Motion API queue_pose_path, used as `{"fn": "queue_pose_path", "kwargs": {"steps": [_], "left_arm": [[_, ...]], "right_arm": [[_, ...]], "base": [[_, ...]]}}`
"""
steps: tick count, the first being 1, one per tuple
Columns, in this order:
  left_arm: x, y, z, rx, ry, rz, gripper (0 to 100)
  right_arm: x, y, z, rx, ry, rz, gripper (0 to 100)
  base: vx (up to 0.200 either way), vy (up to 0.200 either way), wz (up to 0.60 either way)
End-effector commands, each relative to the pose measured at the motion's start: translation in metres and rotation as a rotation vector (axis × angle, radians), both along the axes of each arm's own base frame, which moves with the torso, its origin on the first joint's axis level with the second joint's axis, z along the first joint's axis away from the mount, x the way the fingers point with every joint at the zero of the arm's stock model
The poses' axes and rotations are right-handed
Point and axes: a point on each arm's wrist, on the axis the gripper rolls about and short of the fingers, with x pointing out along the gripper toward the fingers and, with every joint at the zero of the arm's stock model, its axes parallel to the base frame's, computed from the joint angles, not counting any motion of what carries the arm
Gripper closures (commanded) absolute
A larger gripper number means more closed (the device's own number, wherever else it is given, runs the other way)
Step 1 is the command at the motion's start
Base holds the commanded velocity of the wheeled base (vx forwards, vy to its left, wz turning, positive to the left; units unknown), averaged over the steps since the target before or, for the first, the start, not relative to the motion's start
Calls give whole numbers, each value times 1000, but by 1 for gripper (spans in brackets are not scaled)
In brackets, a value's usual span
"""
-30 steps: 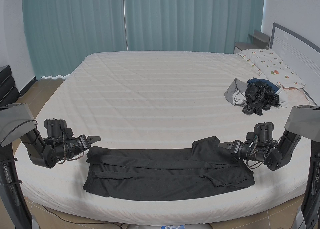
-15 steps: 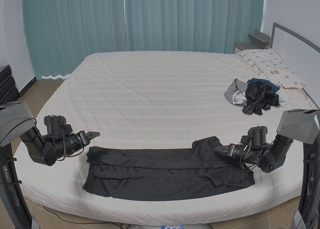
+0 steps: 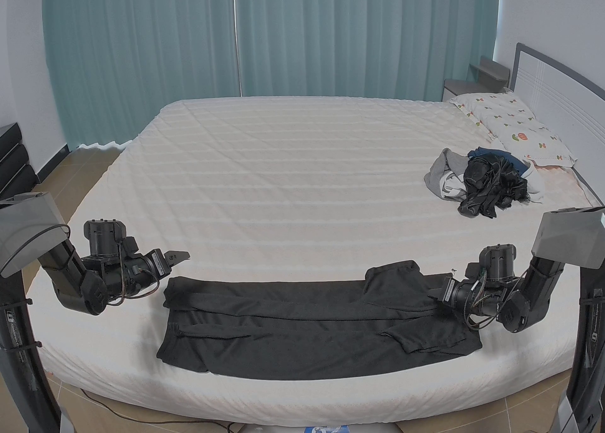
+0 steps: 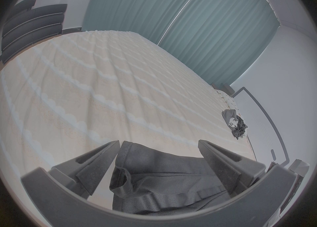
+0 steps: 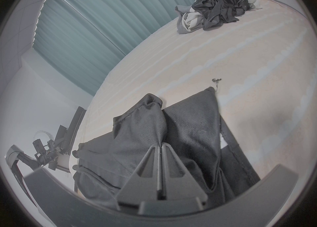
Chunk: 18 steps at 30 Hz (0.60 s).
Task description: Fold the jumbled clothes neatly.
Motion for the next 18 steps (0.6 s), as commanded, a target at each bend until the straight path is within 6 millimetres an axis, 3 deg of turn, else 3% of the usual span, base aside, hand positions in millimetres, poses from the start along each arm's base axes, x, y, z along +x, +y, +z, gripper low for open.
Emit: {"fn": "queue_pose_path", "kwargs": {"steps": [1, 18], "left_arm": [[0, 0, -1, 0, 4, 1, 0], [-1, 0, -8, 42, 23, 17, 0]], "right_arm": [[-10, -4, 9, 3, -8, -3, 100], [-46, -7, -2, -48, 3, 20, 100]], "base": [[0, 0, 0], [0, 0, 0]]}}
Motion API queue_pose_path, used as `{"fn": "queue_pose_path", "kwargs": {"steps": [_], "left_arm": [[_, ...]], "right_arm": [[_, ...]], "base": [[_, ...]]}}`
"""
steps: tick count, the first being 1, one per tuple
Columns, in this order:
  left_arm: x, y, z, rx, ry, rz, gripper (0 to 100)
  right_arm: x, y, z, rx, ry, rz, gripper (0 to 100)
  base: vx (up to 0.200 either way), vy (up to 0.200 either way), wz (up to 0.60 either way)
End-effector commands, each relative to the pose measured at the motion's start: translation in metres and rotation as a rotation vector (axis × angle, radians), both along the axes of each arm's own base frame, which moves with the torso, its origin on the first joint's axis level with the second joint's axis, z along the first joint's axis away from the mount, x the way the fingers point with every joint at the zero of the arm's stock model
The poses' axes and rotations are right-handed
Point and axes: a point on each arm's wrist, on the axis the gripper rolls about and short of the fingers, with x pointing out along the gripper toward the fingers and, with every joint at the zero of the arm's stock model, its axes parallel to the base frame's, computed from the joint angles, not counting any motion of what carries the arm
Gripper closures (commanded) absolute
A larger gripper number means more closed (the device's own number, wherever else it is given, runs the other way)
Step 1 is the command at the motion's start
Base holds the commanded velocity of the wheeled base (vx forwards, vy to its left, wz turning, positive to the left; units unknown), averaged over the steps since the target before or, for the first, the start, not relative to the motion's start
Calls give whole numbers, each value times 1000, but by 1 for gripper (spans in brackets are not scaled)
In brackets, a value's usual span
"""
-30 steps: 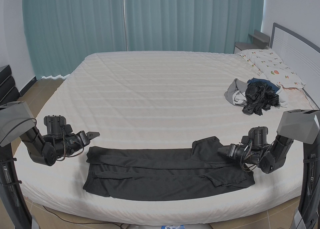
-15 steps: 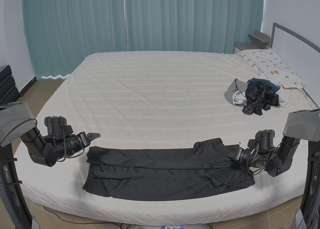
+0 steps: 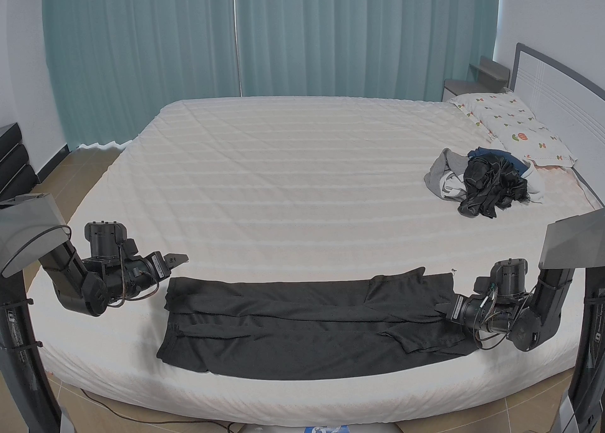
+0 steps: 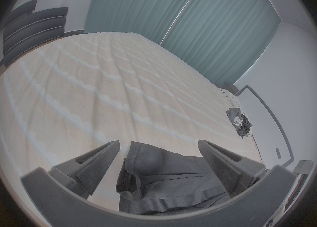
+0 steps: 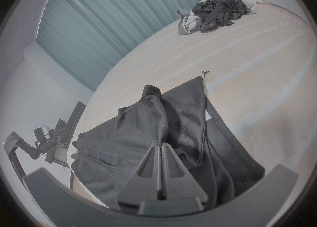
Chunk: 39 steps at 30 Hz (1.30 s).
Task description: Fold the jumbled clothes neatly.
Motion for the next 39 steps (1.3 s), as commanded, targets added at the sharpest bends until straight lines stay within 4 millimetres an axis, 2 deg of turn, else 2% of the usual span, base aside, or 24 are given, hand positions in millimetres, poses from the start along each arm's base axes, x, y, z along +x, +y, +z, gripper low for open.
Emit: {"fn": "queue_pose_path", "kwargs": {"steps": [1, 7, 8, 12, 17, 21, 26, 36, 37, 39], "left_arm": [[-1, 0, -5, 13, 18, -6, 0], [-4, 0, -9, 30, 33, -18, 0], [-4, -1, -10, 30, 34, -19, 0], [-5, -3, -12, 29, 42, -23, 0], [1, -10, -26, 53, 65, -9, 0], [8, -15, -28, 63, 62, 14, 0], [12, -19, -26, 24, 62, 30, 0], [15, -22, -33, 3, 79, 46, 0], [15, -22, -36, 5, 88, 47, 100], [15, -21, -38, 5, 93, 51, 100]], "right_arm": [[-6, -2, -2, -10, 16, -2, 100], [-10, -4, -5, -15, 34, -1, 100], [-9, -3, -5, -12, 30, -2, 0], [-7, -3, 0, 2, 4, -10, 0], [-3, -16, 12, 54, -41, -85, 0], [-2, -26, 19, 127, -37, -161, 0], [1, -37, 19, 177, -24, -227, 0], [9, -38, 17, 229, -20, -265, 0], [12, -38, 15, 229, -18, -265, 0], [18, -36, 9, 230, -14, -267, 0]], "base": [[0, 0, 0], [0, 0, 0], [0, 0, 0], [0, 0, 0], [0, 0, 0], [0, 0, 0], [0, 0, 0], [0, 0, 0], [0, 0, 0], [0, 0, 0]]}}
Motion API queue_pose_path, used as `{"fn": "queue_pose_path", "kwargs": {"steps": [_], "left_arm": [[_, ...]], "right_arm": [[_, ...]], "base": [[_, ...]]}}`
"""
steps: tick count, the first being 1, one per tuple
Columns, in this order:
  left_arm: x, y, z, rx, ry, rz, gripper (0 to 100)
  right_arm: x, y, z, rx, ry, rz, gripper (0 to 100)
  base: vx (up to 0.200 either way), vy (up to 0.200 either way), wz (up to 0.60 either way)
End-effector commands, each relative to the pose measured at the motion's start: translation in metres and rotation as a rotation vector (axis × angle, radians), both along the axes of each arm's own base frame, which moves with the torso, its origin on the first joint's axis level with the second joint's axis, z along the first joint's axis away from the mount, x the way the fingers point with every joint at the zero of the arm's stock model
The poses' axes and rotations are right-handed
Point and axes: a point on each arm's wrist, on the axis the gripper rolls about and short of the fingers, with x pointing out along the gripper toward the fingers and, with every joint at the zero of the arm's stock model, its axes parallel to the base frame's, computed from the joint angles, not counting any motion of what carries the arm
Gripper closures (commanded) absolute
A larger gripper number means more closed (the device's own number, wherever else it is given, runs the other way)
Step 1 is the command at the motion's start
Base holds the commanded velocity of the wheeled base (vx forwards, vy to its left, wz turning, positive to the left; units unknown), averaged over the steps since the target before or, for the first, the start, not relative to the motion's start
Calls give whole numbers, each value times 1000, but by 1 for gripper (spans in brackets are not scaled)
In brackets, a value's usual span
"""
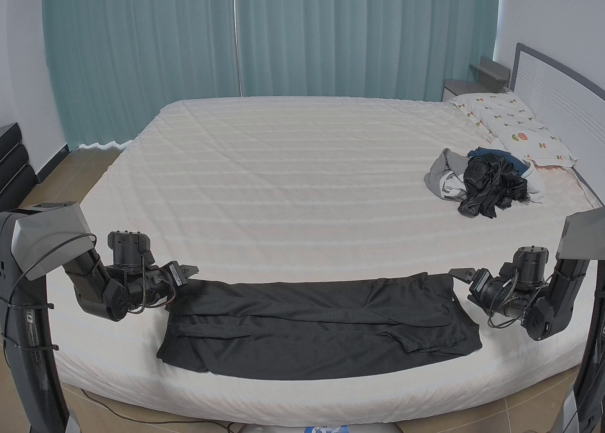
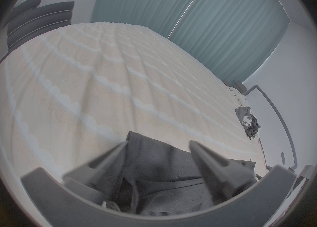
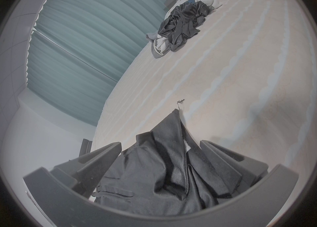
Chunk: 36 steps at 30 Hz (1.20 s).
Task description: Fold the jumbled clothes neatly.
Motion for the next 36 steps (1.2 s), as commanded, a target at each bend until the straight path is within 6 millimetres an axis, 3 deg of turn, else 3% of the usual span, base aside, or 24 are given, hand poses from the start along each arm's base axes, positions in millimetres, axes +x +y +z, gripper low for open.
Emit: {"fn": "queue_pose_path", "kwargs": {"steps": [1, 16, 17, 26, 36], "left_arm": [[0, 1, -8, 4, 20, 9, 100], [6, 6, -2, 30, -11, 61, 100], [6, 6, -2, 30, -11, 63, 100], [6, 8, -3, 36, -12, 64, 100], [6, 18, -4, 49, -17, 84, 100]], "right_arm": [[11, 2, -14, 3, 15, -1, 0], [52, 17, -42, -31, -20, -87, 0], [58, 19, -44, -44, -37, -109, 100], [71, 20, -45, -57, -71, -140, 100], [91, 14, -33, -75, -158, -218, 100]], "base": [[0, 0, 0], [0, 0, 0], [0, 0, 0], [0, 0, 0], [0, 0, 0]]}}
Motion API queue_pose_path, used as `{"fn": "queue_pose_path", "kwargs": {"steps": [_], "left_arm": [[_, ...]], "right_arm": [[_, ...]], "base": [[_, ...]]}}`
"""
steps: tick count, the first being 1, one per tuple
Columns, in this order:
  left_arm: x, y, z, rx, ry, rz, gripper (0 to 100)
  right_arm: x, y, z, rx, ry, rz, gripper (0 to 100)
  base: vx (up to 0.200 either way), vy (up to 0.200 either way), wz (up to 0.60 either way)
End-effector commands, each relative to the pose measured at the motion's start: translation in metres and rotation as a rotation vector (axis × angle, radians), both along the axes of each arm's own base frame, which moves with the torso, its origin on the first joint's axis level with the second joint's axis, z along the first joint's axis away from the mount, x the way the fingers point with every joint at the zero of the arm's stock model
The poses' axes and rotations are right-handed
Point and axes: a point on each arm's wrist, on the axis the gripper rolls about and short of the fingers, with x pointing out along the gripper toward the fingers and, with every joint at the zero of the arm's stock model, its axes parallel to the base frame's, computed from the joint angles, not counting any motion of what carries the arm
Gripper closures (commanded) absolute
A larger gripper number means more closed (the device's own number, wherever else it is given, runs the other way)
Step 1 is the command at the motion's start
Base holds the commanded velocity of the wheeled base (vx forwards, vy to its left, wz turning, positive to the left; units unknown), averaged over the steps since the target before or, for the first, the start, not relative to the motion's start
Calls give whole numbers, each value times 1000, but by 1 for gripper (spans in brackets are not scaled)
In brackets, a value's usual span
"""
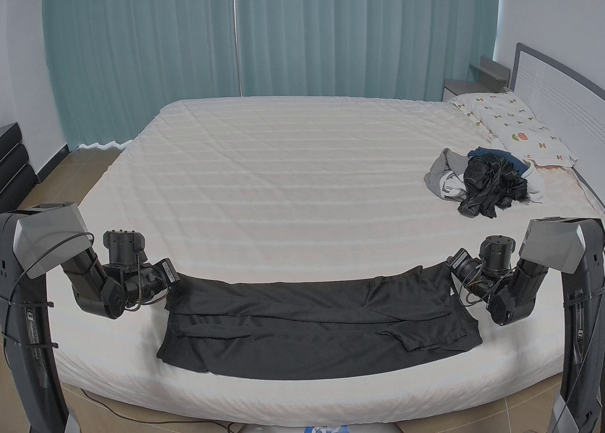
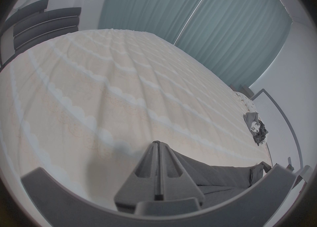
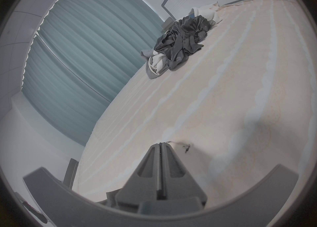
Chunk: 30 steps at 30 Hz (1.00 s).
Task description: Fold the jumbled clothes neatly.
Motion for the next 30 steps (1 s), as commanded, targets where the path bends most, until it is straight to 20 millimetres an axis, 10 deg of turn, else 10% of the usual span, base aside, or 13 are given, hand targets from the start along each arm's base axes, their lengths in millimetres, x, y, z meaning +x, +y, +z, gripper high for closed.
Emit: {"fn": "queue_pose_path", "kwargs": {"steps": [1, 17, 18, 19, 20, 26, 30], "left_arm": [[0, 4, -1, 6, 2, 7, 100], [2, 7, 0, 12, -4, 8, 100], [2, 7, 0, 12, -6, 8, 100], [2, 7, 0, 12, -6, 8, 100], [2, 7, 0, 11, -7, 7, 0], [1, 5, 3, 14, -12, 6, 0], [-6, 3, 40, 10, -88, 2, 0]], "right_arm": [[5, -1, 2, -1, -22, -7, 100], [13, -11, -7, -7, -23, -33, 100], [13, -10, -7, -7, -22, -32, 0], [13, -10, -8, -7, -20, -32, 0], [12, -10, -8, -7, -17, -30, 0], [-1, -13, 11, -8, -27, -37, 0], [-27, -19, 44, -5, -27, -31, 0]], "base": [[0, 0, 0], [0, 0, 0], [0, 0, 0], [0, 0, 0], [0, 0, 0], [0, 0, 0], [0, 0, 0]]}}
